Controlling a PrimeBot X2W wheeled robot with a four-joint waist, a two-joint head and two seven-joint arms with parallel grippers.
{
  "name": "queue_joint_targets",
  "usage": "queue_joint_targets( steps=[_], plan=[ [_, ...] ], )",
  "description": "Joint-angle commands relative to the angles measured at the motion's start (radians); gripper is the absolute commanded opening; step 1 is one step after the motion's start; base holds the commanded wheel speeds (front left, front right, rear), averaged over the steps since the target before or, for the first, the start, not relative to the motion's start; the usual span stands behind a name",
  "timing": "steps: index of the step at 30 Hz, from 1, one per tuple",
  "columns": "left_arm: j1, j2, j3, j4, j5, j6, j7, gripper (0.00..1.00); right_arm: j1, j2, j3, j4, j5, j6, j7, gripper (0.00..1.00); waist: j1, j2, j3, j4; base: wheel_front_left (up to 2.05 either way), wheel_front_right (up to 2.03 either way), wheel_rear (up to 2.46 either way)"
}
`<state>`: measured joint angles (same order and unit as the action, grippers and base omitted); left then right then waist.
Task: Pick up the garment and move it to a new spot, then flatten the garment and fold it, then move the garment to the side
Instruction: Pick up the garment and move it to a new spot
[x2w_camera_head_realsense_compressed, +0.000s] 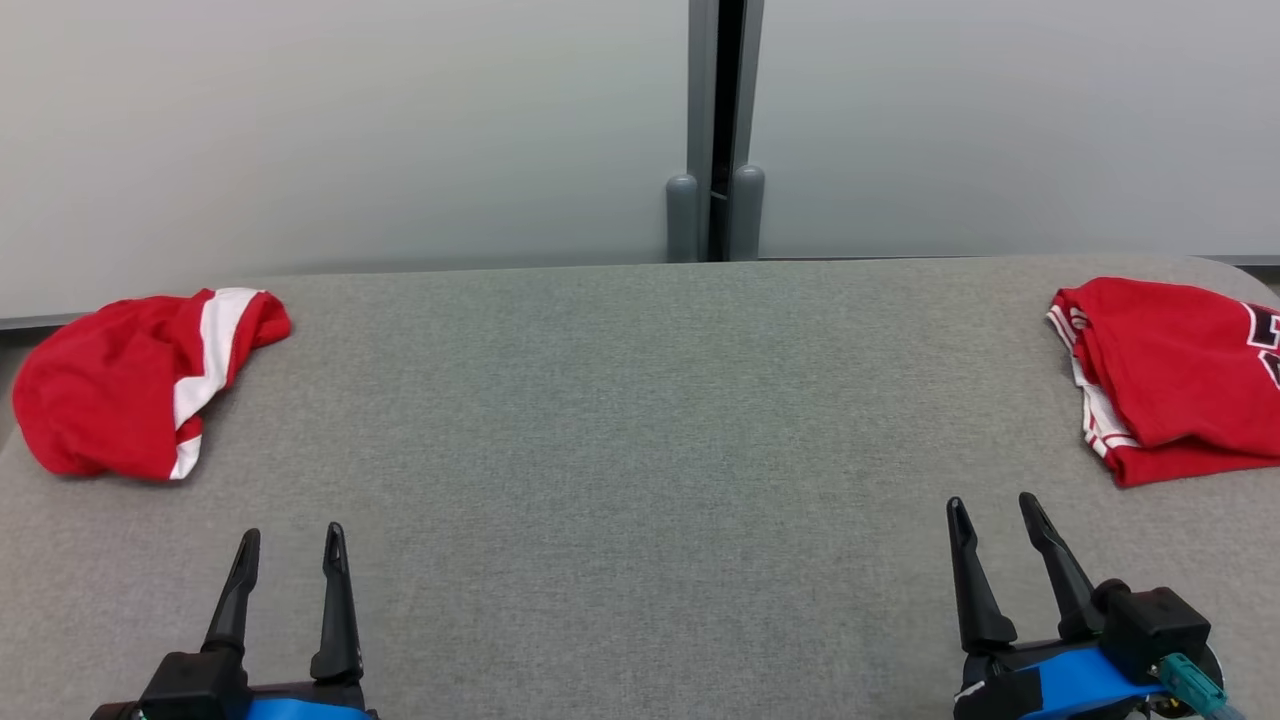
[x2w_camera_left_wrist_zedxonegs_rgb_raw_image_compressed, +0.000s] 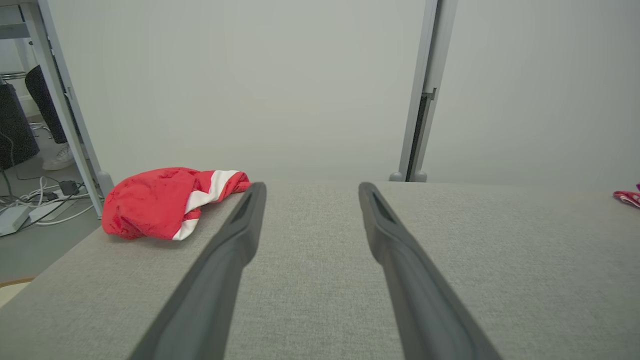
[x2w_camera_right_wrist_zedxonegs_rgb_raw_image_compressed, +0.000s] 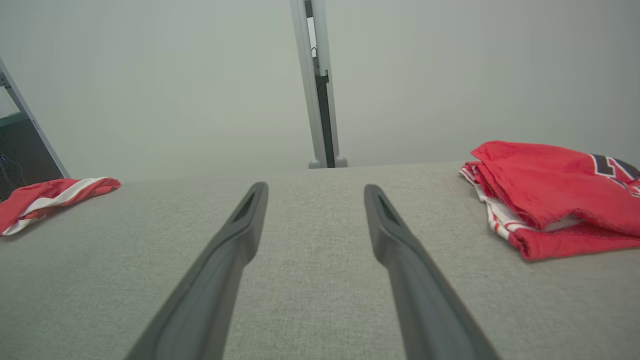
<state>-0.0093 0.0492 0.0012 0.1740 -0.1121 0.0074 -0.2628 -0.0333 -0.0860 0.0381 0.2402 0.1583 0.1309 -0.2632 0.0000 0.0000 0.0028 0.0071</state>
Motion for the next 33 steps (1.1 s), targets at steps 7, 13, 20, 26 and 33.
queue_joint_targets(
  steps=[7, 13, 20, 26, 33],
  plan=[
    [-0.016, 0.003, 0.026, -0.010, 0.009, 0.006, -0.003, 1.00, -0.015, 0.011, 0.021, -0.017, -0.005, 0.000, -0.002, 1.00, 0.0000, 0.0000, 0.021, 0.093, 0.00, 0.00, 0.00],
    [-0.020, 0.003, 0.048, -0.015, 0.016, 0.007, -0.003, 1.00, -0.022, 0.016, 0.035, -0.021, -0.005, 0.000, -0.002, 1.00, 0.0000, 0.0000, 0.037, 0.181, 0.00, 0.00, 0.00],
    [-0.018, 0.003, 0.072, -0.023, 0.015, 0.008, -0.003, 1.00, -0.036, 0.015, 0.041, -0.022, -0.006, 0.000, -0.002, 1.00, 0.0000, 0.0000, 0.054, 0.279, 0.00, 0.00, 0.00],
    [-0.012, 0.003, 0.086, -0.026, 0.017, 0.008, -0.003, 1.00, -0.043, 0.017, 0.050, -0.016, -0.007, 0.000, -0.002, 1.00, 0.0000, 0.0000, 0.057, 0.330, 0.00, 0.00, 0.00],
    [-0.006, 0.003, 0.095, -0.027, 0.018, 0.007, -0.003, 1.00, -0.048, 0.017, 0.056, -0.007, -0.004, 0.000, -0.002, 1.00, 0.0000, 0.0000, 0.057, 0.356, 0.00, 0.00, 0.00]
  ],
)
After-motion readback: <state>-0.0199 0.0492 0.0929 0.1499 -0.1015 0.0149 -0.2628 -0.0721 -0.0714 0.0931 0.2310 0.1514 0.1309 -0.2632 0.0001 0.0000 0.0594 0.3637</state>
